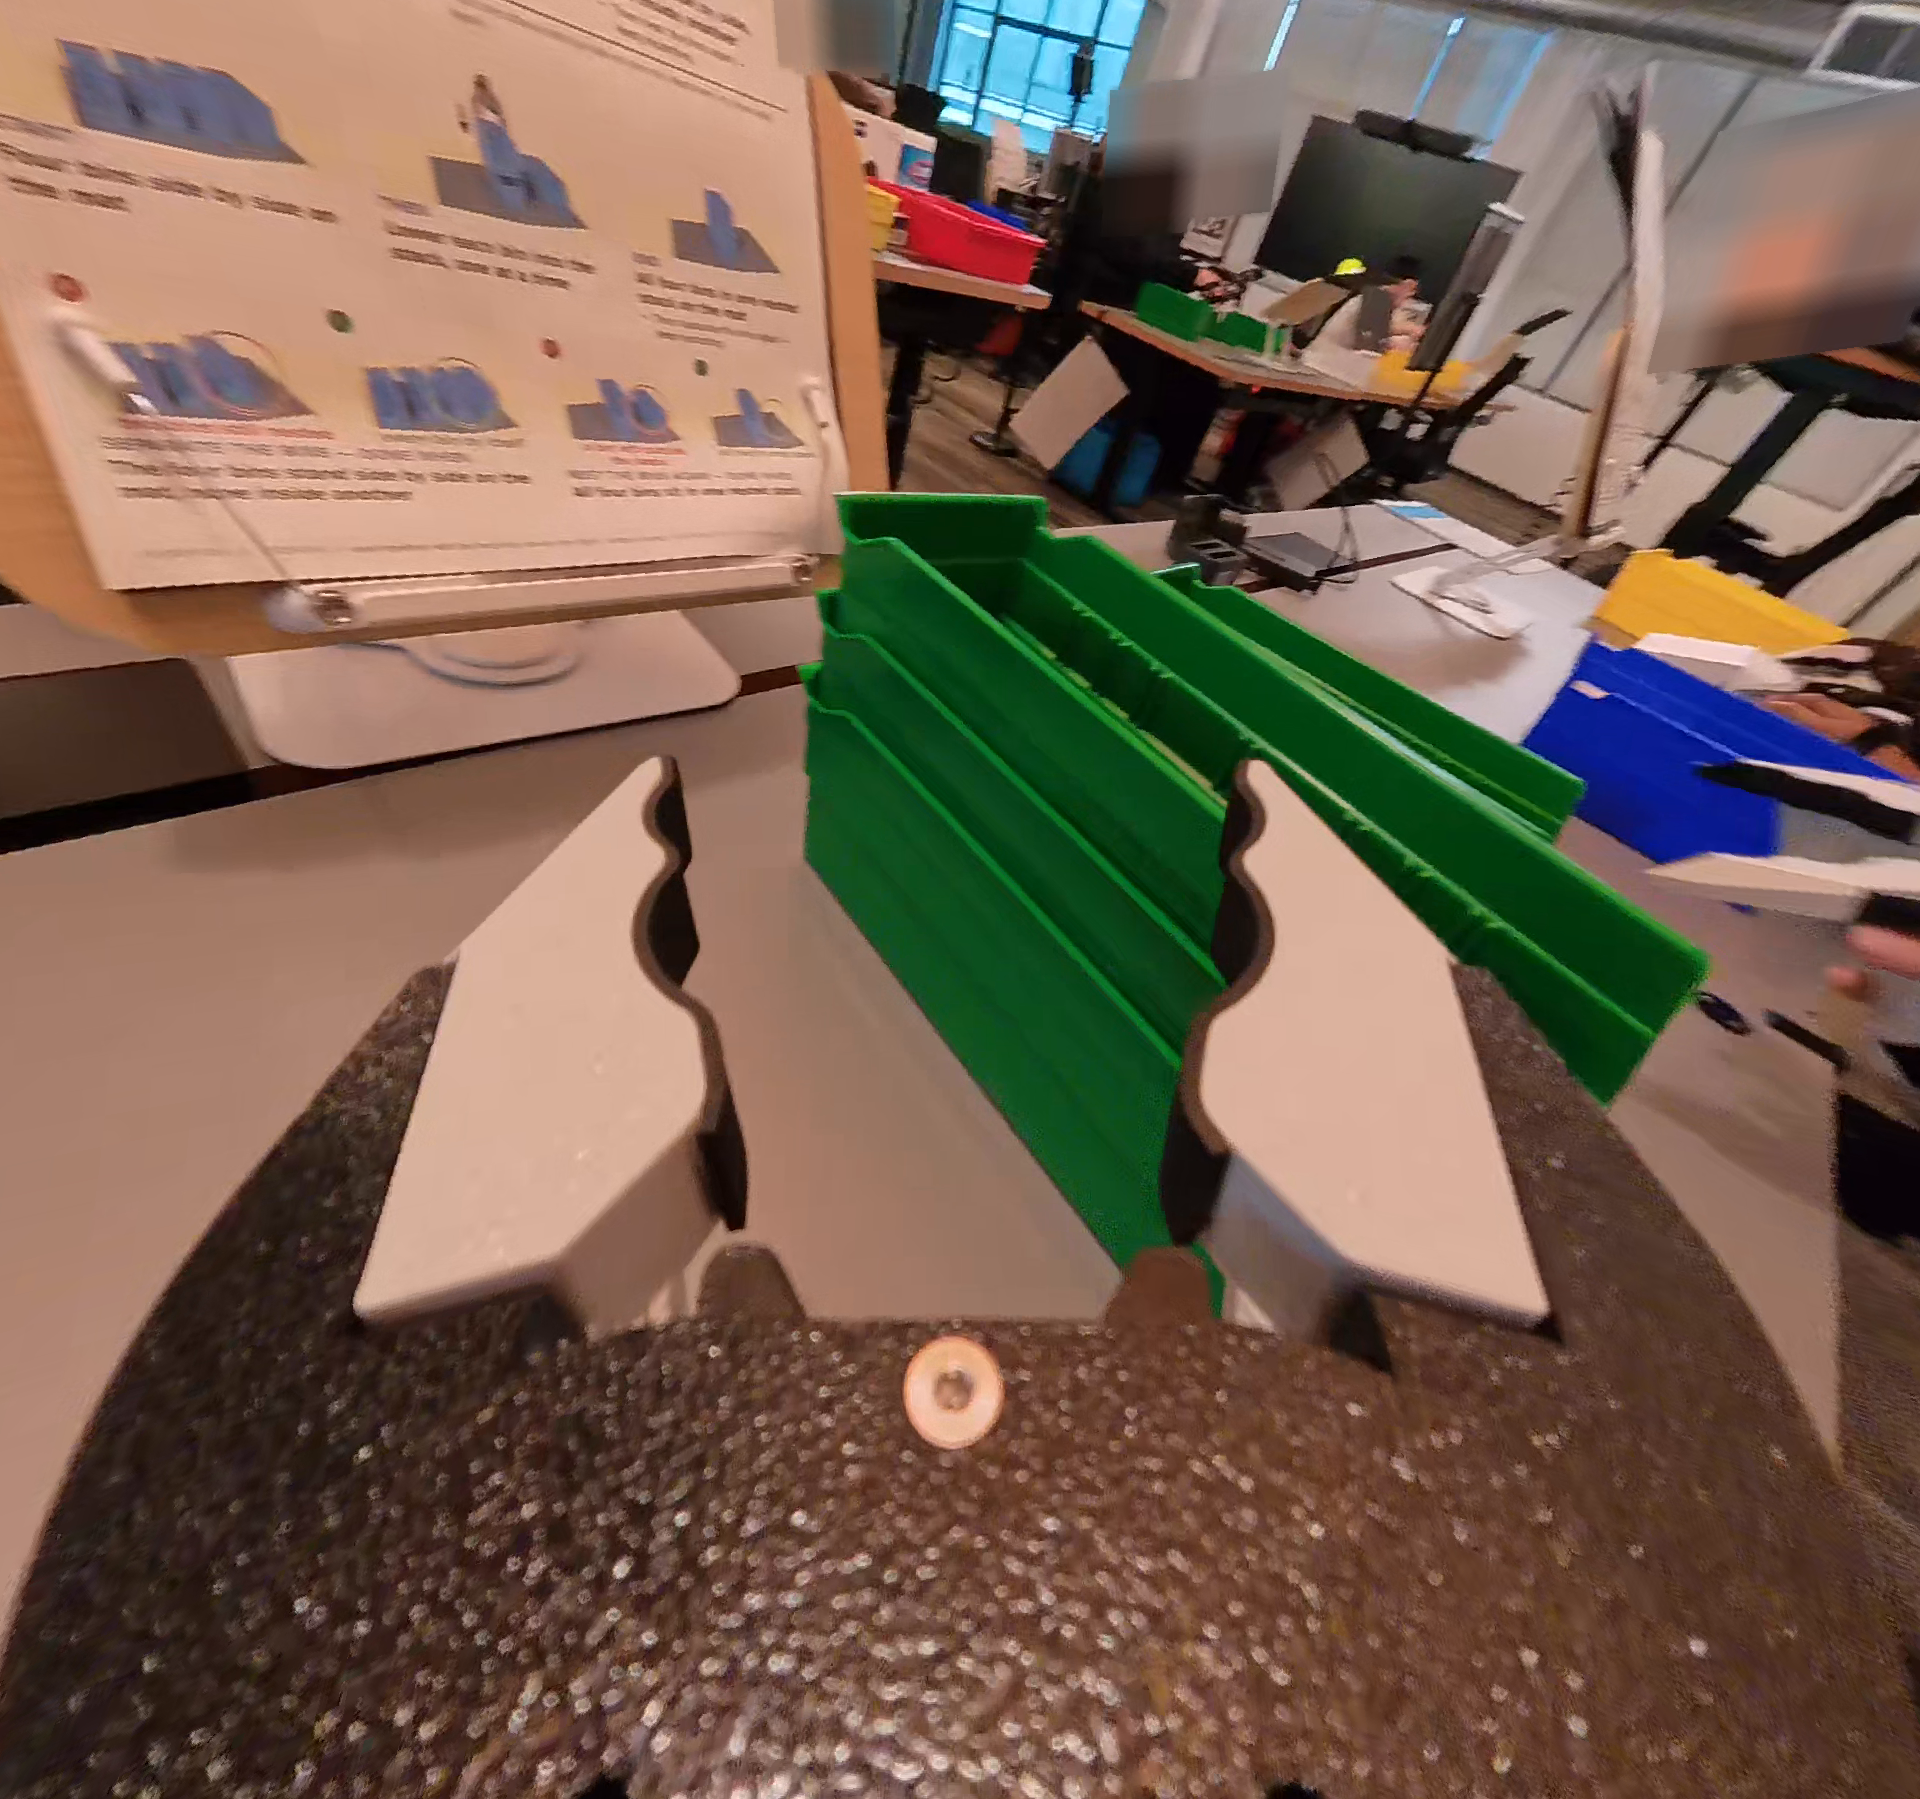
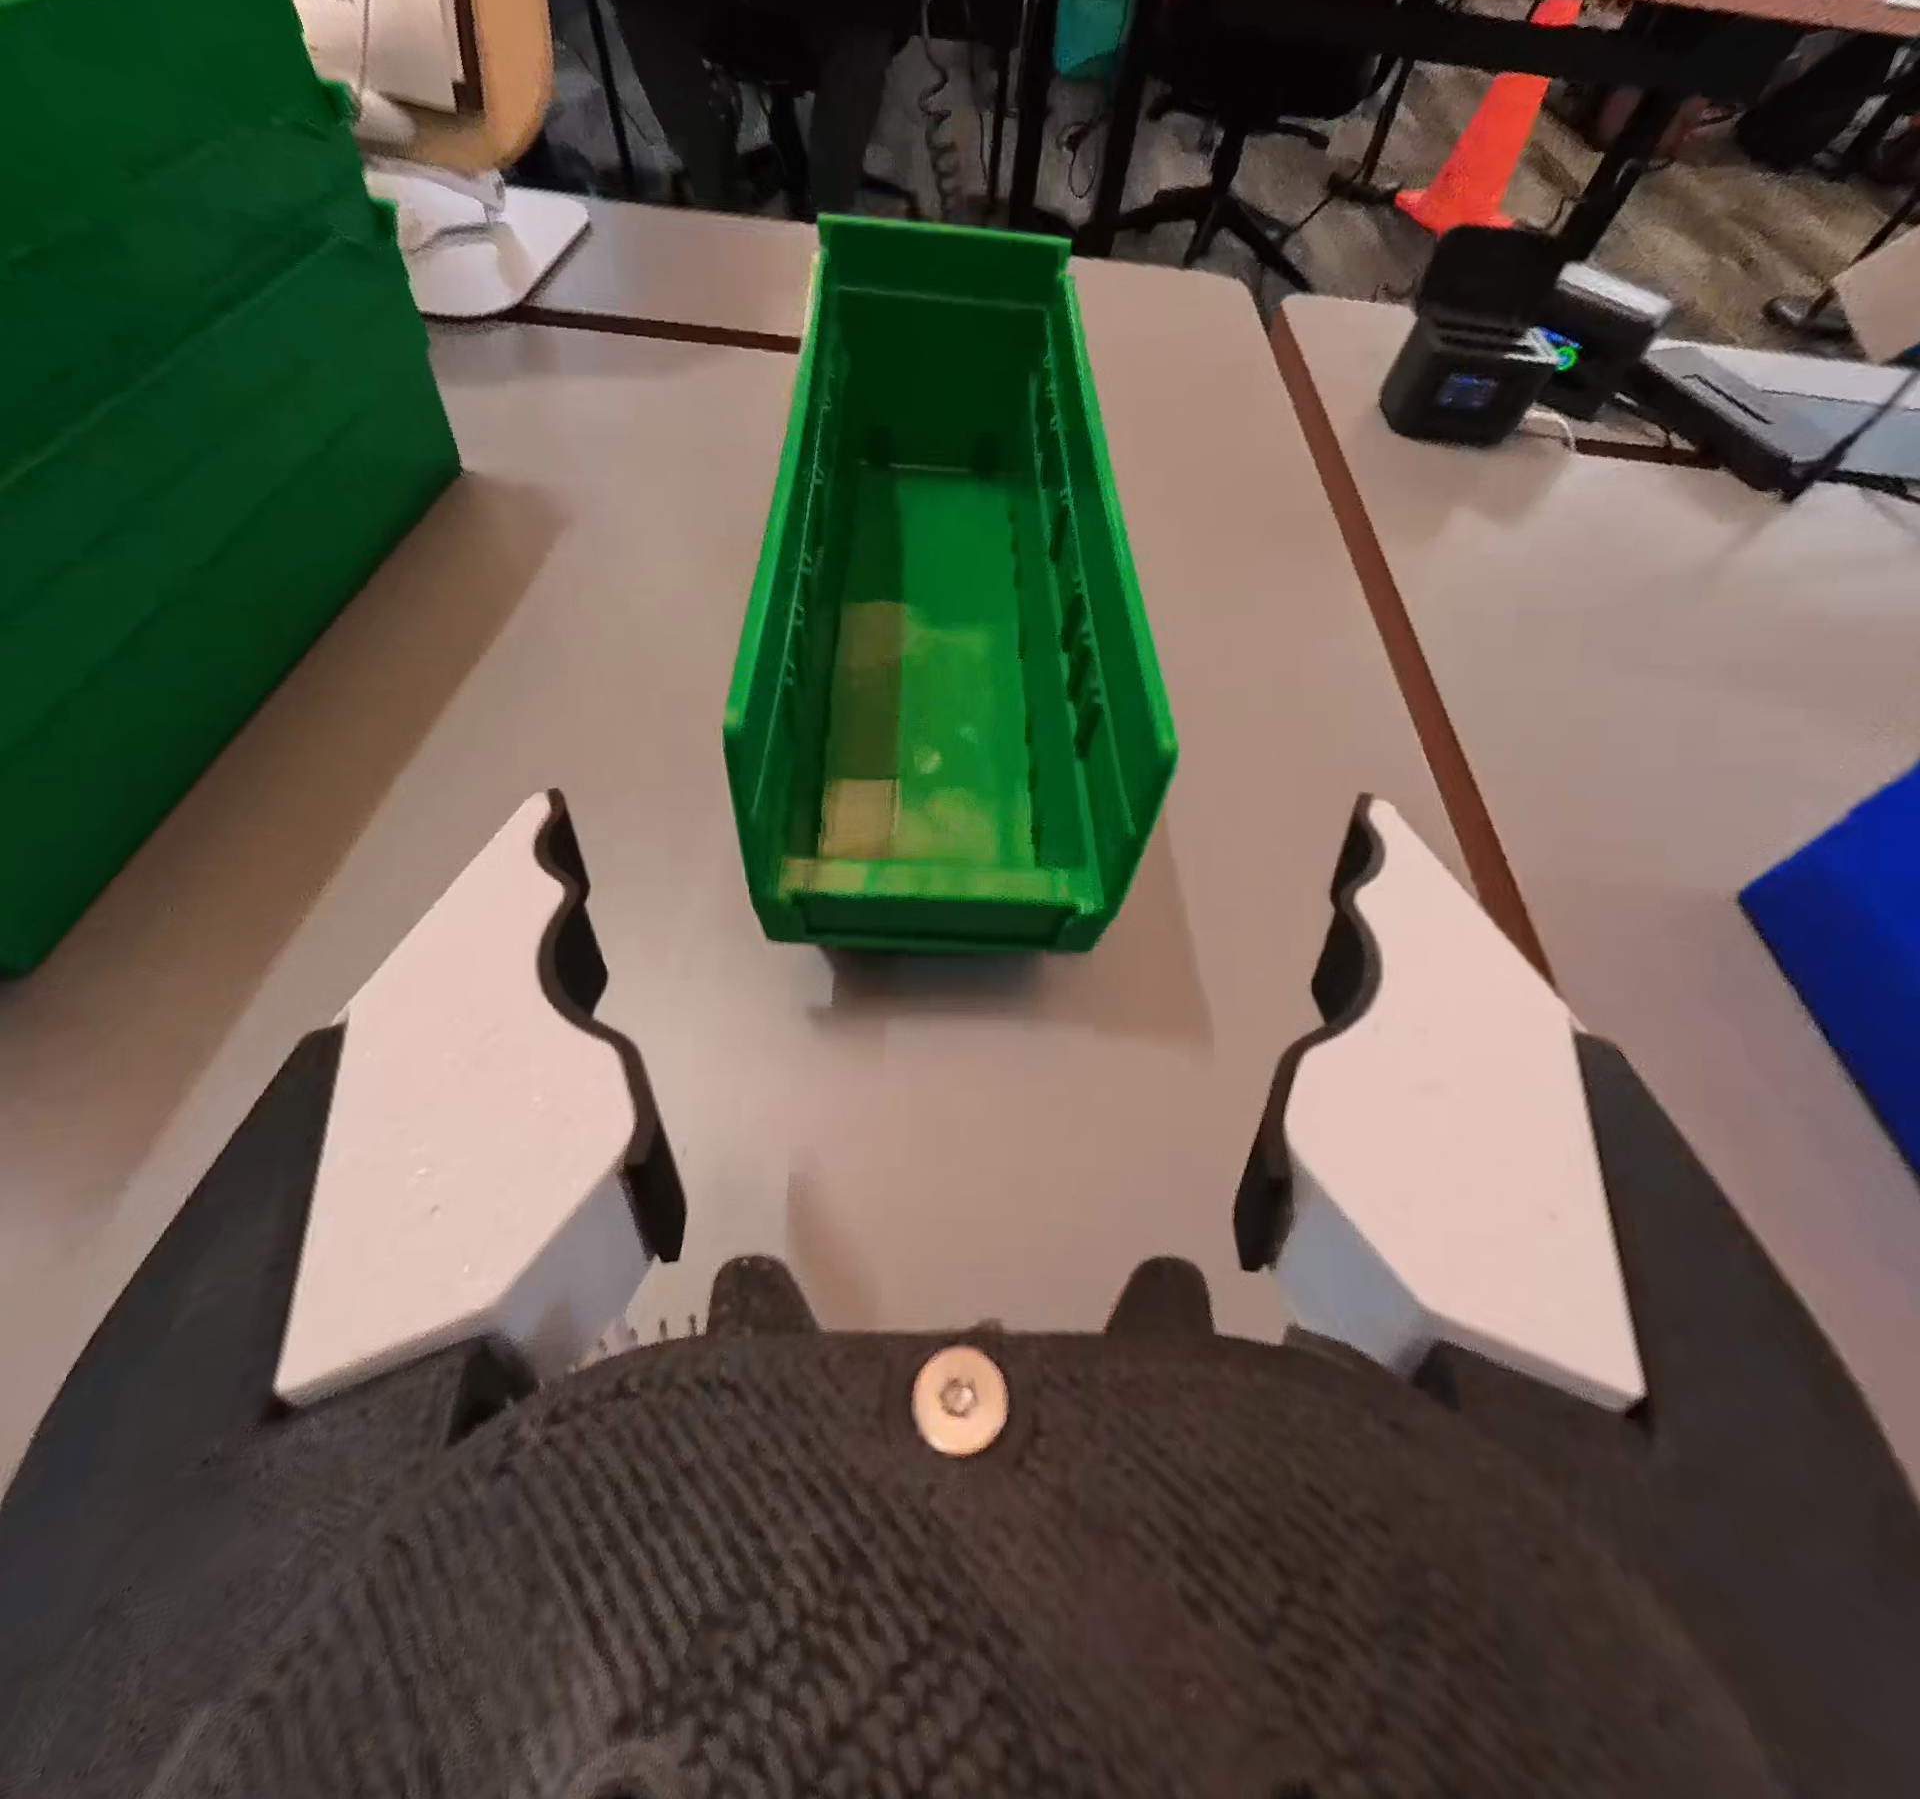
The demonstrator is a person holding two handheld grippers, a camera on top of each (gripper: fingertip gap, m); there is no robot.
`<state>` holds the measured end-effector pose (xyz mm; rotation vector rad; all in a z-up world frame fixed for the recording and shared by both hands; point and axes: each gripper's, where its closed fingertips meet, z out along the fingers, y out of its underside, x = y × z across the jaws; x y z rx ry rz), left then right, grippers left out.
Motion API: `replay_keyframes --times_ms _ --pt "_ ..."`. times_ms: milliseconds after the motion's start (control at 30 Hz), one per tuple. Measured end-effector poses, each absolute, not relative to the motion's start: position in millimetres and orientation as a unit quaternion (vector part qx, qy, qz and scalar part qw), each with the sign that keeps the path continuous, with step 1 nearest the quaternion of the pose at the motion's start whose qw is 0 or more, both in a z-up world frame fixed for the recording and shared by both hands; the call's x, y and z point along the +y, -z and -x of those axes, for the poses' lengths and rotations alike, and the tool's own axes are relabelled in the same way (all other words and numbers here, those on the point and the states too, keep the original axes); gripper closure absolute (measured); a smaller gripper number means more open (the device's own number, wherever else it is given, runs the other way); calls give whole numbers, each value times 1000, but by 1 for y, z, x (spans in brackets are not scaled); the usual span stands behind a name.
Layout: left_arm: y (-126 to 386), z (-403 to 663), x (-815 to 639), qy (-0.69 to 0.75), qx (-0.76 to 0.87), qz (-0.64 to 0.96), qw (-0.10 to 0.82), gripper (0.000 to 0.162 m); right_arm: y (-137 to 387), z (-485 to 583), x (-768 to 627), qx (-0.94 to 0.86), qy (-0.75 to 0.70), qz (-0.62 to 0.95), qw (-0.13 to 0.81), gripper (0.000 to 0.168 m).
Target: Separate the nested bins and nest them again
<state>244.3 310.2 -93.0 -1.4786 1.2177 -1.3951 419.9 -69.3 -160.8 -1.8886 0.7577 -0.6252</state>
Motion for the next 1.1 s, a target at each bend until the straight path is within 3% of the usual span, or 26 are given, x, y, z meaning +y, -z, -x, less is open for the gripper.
replay_keyframes --times_ms 267,533,733,833,933,1100 --pt "106 -244 281 553 503 568 343 62 154 -460 -6 290 182 846 408 35" --pt "104 -243 278 591 487 563 309 63 184 -531 31 311 134 909 245 47" --pt "115 -249 277 590 495 569 290 63 212 -543 41 352 64 914 189 34" --pt "124 -253 276 591 495 576 273 63 220 -544 48 344 51 921 174 39" --pt "132 -257 273 598 494 579 252 64 226 -548 48 344 53 928 136 29" --pt "143 -261 272 596 496 588 231 65 230 -549 56 337 37 935 106 35"
